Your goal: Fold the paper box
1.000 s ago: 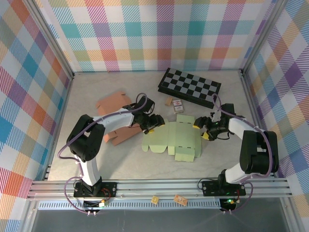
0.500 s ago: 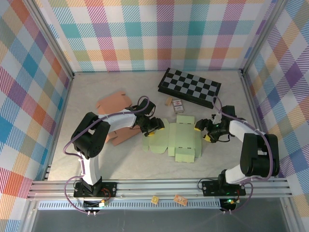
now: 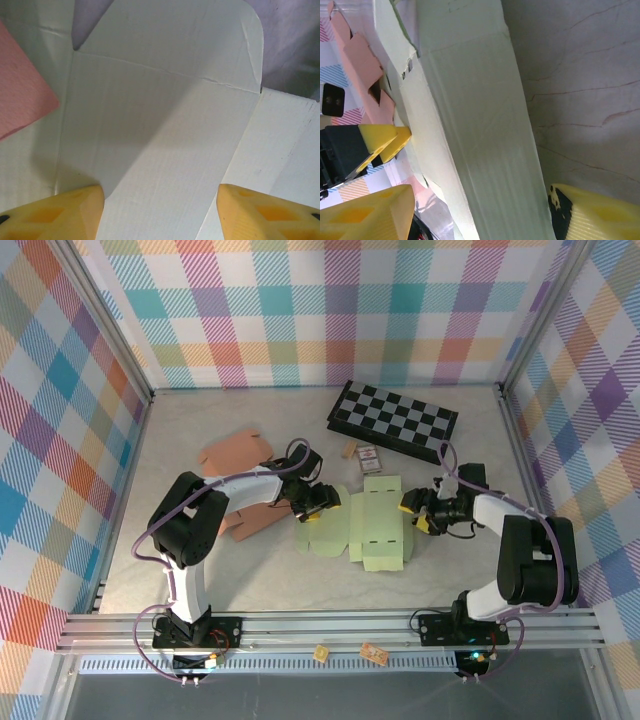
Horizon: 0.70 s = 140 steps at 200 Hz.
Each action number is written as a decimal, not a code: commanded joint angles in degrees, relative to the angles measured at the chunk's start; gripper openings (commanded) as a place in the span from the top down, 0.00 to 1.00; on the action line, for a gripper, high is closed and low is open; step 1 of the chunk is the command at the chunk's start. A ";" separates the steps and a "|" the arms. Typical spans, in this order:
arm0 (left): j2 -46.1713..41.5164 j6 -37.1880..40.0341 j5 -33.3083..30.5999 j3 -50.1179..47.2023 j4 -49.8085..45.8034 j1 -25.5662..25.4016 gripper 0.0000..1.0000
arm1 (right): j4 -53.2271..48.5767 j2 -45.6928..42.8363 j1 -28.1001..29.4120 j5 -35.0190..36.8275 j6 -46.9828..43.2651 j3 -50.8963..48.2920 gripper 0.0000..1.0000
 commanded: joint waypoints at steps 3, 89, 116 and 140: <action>3.01 1.16 -2.16 0.08 -2.89 -0.62 0.38 | 1.43 -4.47 -0.28 -2.81 1.76 -1.19 0.29; 4.38 3.11 -3.56 2.42 -5.42 -0.62 0.38 | 3.26 -7.12 -0.35 5.16 6.14 -6.36 0.39; 4.59 3.87 -4.12 3.26 -6.71 -0.62 0.38 | 2.54 -5.42 -1.33 7.74 5.72 -6.34 0.41; 4.46 4.33 -5.01 3.71 -7.84 -0.62 0.38 | -0.13 -5.75 -1.29 11.19 6.19 -5.56 0.40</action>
